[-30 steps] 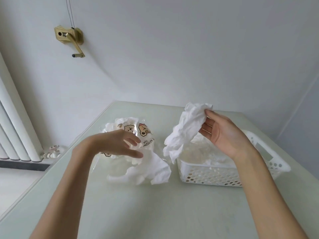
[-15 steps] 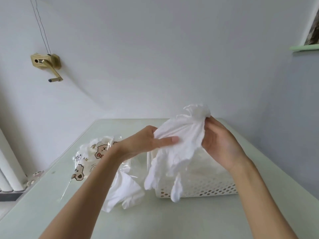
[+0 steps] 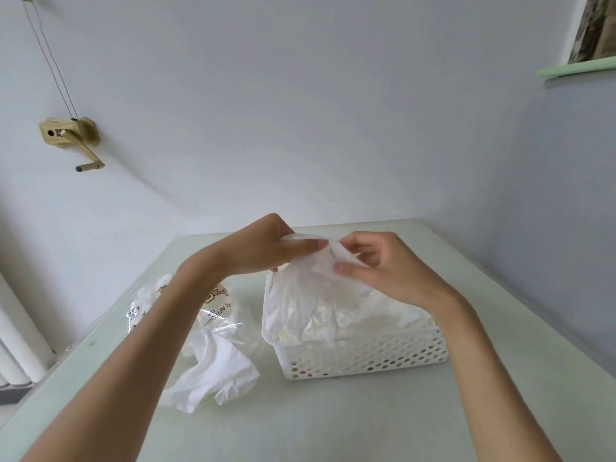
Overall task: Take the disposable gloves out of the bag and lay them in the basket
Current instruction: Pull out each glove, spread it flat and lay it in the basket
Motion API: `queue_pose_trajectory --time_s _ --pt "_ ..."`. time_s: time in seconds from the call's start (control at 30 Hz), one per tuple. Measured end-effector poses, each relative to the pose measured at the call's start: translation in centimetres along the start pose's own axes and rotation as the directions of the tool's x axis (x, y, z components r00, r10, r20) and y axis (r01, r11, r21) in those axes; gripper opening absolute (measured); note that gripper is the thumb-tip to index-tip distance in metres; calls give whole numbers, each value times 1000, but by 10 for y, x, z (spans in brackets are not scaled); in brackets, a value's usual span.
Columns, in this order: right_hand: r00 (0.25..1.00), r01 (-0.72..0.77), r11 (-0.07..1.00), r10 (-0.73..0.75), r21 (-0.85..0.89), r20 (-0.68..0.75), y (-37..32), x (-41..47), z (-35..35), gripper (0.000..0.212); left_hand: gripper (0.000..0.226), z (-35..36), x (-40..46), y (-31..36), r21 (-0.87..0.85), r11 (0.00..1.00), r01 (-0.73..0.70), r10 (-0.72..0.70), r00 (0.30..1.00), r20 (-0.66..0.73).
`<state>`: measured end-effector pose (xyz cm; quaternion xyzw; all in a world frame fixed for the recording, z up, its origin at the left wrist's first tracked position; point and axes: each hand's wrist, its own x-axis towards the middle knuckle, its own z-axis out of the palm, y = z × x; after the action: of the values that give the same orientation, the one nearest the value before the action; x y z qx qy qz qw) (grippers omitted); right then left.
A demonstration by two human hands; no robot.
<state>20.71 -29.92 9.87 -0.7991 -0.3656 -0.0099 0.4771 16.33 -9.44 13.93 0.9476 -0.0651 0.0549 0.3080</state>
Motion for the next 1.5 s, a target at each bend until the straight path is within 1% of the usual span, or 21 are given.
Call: queue_pose_trajectory --time_s 0.03,0.07,0.1,0.17,0.23,0.27,0.3,0.37,0.43,0.5,0.63,0.7,0.77,0.87,0.93,1.0,1.17,1.27,1.37,1.43,1.5 --pt "999 18 1000 -17 19 -39 0 -1 -4 7 63 0 0 -2 28 999 25 -25 999 -20" --pt "997 29 998 -26 47 -73 2 -1 -10 16 62 -1 -2 -3 41 998 50 -48 998 -37" --pt "994 25 996 -16 84 -109 4 -2 -15 31 61 0 -2 -6 31 997 70 -69 997 -40" --pt "986 -3 972 41 233 -161 6 -4 -21 50 66 1 -5 -13 -5 998 67 -67 998 3" --pt "979 -14 930 88 368 -184 3 -4 -21 43 79 5 -9 -26 -34 999 9 -8 999 51" --pt "970 -13 916 109 401 -216 0 -3 -18 35 72 7 -12 -31 -63 998 -20 22 999 45" --pt "959 -5 915 119 403 -259 -2 0 -14 30 57 9 -16 -34 -111 992 -56 59 998 27" --pt "930 17 935 115 353 -350 -9 5 0 28 34 12 -23 -40 -233 963 -133 112 988 -104" --pt "903 42 946 102 322 -417 -23 11 18 20 25 9 -32 -45 -370 914 -167 56 955 -293" --pt "893 67 938 95 340 -439 -37 19 37 13 24 0 -43 -50 -480 859 -176 -29 921 -388" --pt "908 85 887 118 454 -402 -63 28 70 17 29 -29 -61 -49 -536 837 -112 -144 899 -413" --pt "923 32 871 162 490 -349 -63 30 74 18 28 -37 -55 -46 -550 834 -50 -220 883 -414" --pt "923 -86 895 237 438 -303 -49 31 68 20 28 -31 -39 -45 -466 884 39 -255 876 -410" --pt "883 -314 912 383 265 -270 -8 28 48 30 25 3 -4 -51 -122 976 183 -213 922 -323" --pt "868 -438 898 436 46 -237 17 22 31 33 23 30 16 -56 119 961 251 -213 941 -263" --pt "859 -496 850 450 -177 -245 37 12 16 32 29 54 32 -54 266 931 249 -185 952 -244" --pt "836 -540 708 388 -455 -387 61 5 4 23 34 80 56 -41 378 913 152 -36 954 -298" --pt "840 -534 650 337 -541 -424 68 6 3 20 34 90 66 -41 441 891 104 38 953 -301" --pt "849 -523 616 314 -590 -425 74 5 -1 17 43 89 66 -47 389 918 77 50 951 -306" --pt "855 -515 605 307 -607 -419 77 4 -3 16 39 82 60 -49 368 928 62 85 925 -371" --pt "859 -509 603 307 -615 -410 81 4 -6 16 25 72 49 -47 366 930 16 173 862 -477"
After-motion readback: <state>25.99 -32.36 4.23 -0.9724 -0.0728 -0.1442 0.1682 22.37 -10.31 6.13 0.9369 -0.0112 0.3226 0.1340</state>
